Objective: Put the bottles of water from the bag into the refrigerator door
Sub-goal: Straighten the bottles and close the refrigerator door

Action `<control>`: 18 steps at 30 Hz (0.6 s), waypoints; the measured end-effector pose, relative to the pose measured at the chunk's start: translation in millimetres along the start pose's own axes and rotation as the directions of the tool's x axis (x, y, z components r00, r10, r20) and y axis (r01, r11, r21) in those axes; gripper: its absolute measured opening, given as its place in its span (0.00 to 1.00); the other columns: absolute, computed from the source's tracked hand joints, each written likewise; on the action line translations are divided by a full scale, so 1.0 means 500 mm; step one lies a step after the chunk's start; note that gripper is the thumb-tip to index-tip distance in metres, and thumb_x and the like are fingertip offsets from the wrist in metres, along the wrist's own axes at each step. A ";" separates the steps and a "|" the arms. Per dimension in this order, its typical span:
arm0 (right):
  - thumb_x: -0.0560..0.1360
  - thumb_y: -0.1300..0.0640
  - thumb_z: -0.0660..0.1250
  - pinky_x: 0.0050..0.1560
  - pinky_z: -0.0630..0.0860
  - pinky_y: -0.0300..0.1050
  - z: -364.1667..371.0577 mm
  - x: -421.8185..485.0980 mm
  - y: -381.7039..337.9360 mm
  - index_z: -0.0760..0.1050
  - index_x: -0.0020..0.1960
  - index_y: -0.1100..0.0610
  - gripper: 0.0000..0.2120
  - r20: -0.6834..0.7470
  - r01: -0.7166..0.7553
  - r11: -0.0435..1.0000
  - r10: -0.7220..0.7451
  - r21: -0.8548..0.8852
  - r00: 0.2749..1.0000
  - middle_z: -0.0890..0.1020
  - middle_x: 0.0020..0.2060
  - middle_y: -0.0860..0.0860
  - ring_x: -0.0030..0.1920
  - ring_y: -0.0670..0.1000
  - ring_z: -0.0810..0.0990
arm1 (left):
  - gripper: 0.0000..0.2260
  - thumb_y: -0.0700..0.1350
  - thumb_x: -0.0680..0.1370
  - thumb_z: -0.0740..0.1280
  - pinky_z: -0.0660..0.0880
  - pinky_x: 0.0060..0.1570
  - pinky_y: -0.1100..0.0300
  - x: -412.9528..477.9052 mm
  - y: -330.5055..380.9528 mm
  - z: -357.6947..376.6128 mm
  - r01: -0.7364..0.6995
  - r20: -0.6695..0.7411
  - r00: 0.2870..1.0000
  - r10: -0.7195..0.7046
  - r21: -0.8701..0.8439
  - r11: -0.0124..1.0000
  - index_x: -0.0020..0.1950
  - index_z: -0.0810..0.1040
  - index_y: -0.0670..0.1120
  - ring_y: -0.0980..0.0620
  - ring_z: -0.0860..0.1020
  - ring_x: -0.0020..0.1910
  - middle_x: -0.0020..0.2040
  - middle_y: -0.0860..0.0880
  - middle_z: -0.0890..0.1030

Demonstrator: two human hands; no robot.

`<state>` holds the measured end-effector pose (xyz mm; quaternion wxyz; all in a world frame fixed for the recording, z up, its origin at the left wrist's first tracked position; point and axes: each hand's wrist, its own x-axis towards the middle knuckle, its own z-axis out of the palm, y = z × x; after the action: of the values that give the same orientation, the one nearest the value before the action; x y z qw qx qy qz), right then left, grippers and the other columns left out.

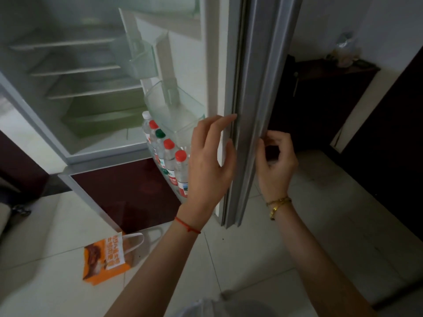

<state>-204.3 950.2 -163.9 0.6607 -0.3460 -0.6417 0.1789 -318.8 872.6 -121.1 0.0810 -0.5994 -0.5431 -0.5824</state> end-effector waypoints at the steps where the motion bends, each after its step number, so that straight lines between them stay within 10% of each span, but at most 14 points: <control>1: 0.76 0.61 0.67 0.48 0.74 0.31 0.007 -0.011 -0.011 0.76 0.52 0.62 0.06 -0.003 0.018 1.000 -0.018 0.005 1.000 0.79 0.45 0.50 0.45 0.39 0.77 | 0.19 0.33 0.75 0.65 0.76 0.56 0.53 -0.004 -0.003 -0.015 0.005 -0.006 1.000 -0.005 0.008 1.000 0.66 0.75 0.43 0.50 0.75 0.57 0.59 0.49 0.74; 14: 0.77 0.61 0.67 0.49 0.74 0.32 0.122 -0.168 -0.184 0.76 0.50 0.67 0.08 0.076 0.102 0.992 -0.108 0.081 0.991 0.79 0.44 0.53 0.43 0.46 0.78 | 0.14 0.36 0.76 0.68 0.77 0.47 0.61 -0.079 -0.047 -0.245 0.064 -0.133 0.990 -0.051 0.095 0.993 0.61 0.78 0.43 0.54 0.76 0.45 0.51 0.52 0.71; 18: 0.78 0.62 0.63 0.49 0.78 0.48 0.157 -0.211 -0.226 0.77 0.52 0.68 0.10 0.169 0.090 0.991 -0.106 0.098 0.980 0.82 0.46 0.56 0.47 0.53 0.81 | 0.12 0.37 0.76 0.67 0.77 0.46 0.62 -0.113 -0.059 -0.300 0.041 -0.085 0.996 -0.032 0.109 0.993 0.59 0.78 0.43 0.55 0.76 0.48 0.52 0.49 0.75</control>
<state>-315.9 817.8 -167.6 0.6250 -0.2670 -0.7046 0.2042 -417.2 743.5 -135.3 0.1260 -0.5591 -0.5817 -0.5772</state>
